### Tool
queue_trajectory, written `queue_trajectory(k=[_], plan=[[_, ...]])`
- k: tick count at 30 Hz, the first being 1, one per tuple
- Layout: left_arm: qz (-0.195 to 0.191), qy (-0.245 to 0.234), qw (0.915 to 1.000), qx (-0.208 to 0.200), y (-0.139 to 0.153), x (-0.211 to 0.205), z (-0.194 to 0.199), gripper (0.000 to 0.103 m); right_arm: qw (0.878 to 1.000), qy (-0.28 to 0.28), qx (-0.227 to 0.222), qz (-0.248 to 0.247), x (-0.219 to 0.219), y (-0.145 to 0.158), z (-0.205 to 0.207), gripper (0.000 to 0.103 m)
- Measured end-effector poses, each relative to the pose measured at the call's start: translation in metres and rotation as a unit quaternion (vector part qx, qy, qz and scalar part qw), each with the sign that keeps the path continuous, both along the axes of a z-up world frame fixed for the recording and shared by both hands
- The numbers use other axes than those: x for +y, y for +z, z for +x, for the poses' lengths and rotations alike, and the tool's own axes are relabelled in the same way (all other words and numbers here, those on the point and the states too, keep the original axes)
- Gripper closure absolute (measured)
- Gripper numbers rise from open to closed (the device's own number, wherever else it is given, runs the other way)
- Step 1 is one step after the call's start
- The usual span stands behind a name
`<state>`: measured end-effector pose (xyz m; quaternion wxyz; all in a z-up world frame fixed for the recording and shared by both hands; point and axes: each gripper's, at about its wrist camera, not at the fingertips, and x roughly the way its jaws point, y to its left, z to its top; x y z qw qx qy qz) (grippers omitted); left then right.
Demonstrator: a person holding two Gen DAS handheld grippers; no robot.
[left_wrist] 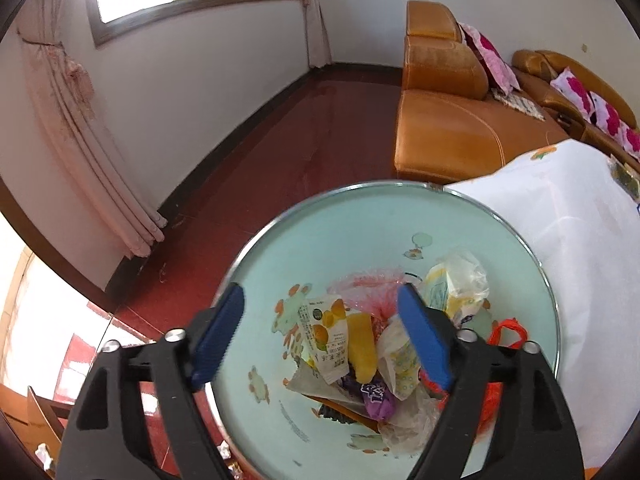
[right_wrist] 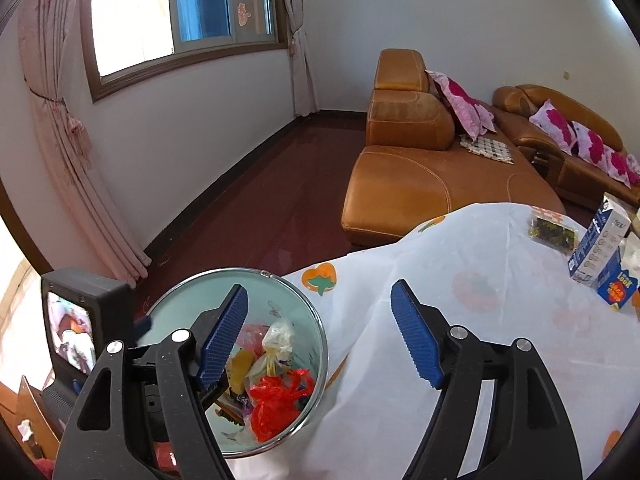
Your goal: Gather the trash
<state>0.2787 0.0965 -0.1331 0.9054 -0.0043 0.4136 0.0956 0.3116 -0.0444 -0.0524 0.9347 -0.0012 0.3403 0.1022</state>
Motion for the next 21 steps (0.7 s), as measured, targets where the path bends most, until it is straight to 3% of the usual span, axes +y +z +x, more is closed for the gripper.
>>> queue_trajectory(k=[4, 13, 16, 21], plan=[[-0.007, 0.006, 0.9998, -0.019, 0.011, 0.006, -0.018, 0.01, 1.0, -0.003, -0.004, 0.003, -0.001, 0.004, -0.006, 0.024], [-0.006, 0.034, 0.9983, -0.047, 0.025, 0.023, -0.072, 0.006, 1.0, -0.011, -0.003, 0.004, 0.003, 0.001, -0.029, 0.013], [-0.01, 0.036, 0.9987, -0.034, 0.024, 0.025, -0.087, 0.006, 1.0, -0.011, -0.001, -0.001, 0.006, -0.001, -0.04, 0.012], [0.0, 0.046, 0.9977, -0.049, 0.029, 0.03, -0.116, 0.006, 1.0, -0.014, -0.002, -0.009, 0.004, -0.004, -0.064, 0.011]])
